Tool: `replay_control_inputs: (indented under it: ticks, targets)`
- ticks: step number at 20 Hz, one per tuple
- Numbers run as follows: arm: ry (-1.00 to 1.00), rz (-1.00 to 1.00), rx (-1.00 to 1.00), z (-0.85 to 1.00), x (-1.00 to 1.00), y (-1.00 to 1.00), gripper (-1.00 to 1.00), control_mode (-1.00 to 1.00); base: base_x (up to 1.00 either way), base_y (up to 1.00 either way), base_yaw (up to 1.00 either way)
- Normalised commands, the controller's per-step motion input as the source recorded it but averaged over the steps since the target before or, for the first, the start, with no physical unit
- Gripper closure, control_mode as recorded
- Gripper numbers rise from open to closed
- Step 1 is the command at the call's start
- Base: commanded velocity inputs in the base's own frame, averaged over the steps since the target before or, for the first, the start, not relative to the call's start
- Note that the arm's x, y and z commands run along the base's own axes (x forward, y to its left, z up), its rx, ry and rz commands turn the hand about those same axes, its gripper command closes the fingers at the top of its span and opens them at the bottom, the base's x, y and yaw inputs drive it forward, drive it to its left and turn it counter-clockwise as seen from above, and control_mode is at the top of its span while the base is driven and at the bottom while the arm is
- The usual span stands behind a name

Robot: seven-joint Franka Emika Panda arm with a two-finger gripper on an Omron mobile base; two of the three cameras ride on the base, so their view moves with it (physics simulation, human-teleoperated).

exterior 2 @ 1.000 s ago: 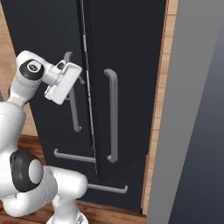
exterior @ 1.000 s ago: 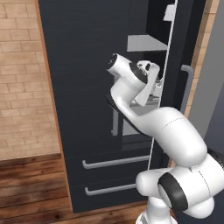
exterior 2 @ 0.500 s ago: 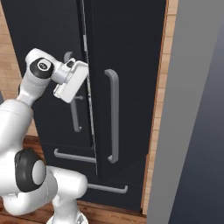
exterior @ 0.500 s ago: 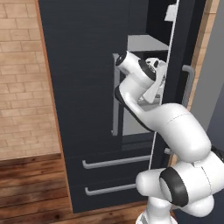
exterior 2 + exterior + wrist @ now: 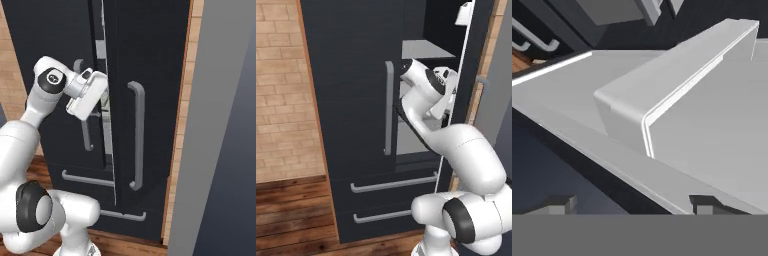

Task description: Retrieve the butter from the fridge and place it on a plate on the dining table. Then retrieve the butter knife by the fridge and place it near the plate.

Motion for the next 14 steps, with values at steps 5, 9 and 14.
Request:
replay_control_inputs:
  ticks: [5, 9, 14]
  targets:
    - [0.01, -0.01, 0.00, -0.10, -0.56, -1.00, -1.00, -1.00, 0.00, 0.00, 0.00]
    - [0.06, -0.05, 0.00, -0.08, -0.47, -1.00, -1.00, -1.00, 0.00, 0.00, 0.00]
    - [0.08, -0.08, 0.00, -0.02, -0.30, -0.95, -1.00, -1.00, 0.00, 0.00, 0.00]
